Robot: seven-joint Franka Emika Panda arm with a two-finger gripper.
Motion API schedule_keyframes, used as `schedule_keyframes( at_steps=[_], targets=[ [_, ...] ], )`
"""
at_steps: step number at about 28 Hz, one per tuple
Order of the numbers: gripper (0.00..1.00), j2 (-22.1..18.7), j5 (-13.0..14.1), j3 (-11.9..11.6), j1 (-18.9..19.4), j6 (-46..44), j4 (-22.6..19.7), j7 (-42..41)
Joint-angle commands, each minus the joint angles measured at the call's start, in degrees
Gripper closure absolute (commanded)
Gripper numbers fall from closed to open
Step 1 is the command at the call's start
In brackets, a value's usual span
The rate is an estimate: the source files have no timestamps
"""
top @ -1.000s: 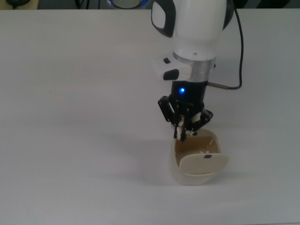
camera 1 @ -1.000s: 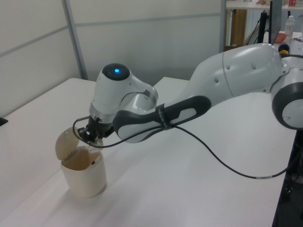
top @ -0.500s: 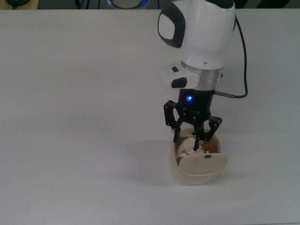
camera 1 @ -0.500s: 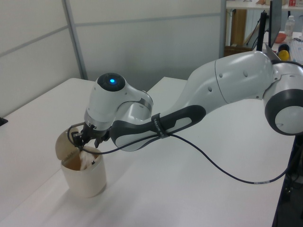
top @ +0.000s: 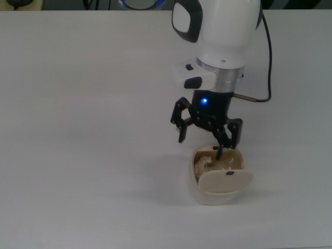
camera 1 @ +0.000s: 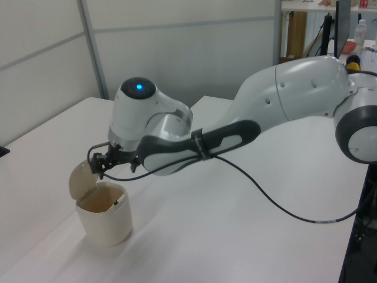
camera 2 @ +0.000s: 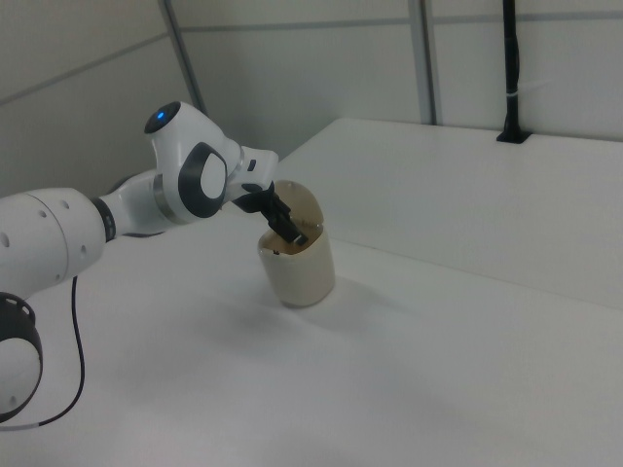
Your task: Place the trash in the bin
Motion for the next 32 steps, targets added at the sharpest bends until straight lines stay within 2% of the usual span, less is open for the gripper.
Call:
schedule_keyframes(
  at_steps=[1,3,4,9,12,19,25,32],
  targets=[
    [0.0,-5.2,11.0,-0.8,-1.8,-12.0,-2.8,-15.8],
    [0.0,-7.4,16.1,-1.4,-3.1,-20.8,-2.6,-25.0],
    [0.0,-8.3,16.9,-1.5,-3.6,-23.6,-2.7,-27.3],
    [0.0,-13.1,18.0,-1.8,-8.4,-40.0,-2.9,-39.0],
    [0.0,-15.1,18.0,-1.8,-11.2,-45.4,-3.1,-44.2],
    [0.0,-18.6,17.9,-1.9,-20.2,-48.1,-4.5,-56.7],
    [0.0,-20.6,17.9,-1.8,-25.8,-47.7,-4.5,-63.5],
    [0.0,-23.0,17.8,-2.1,-27.5,-49.2,-5.0,-69.0]
  ],
)
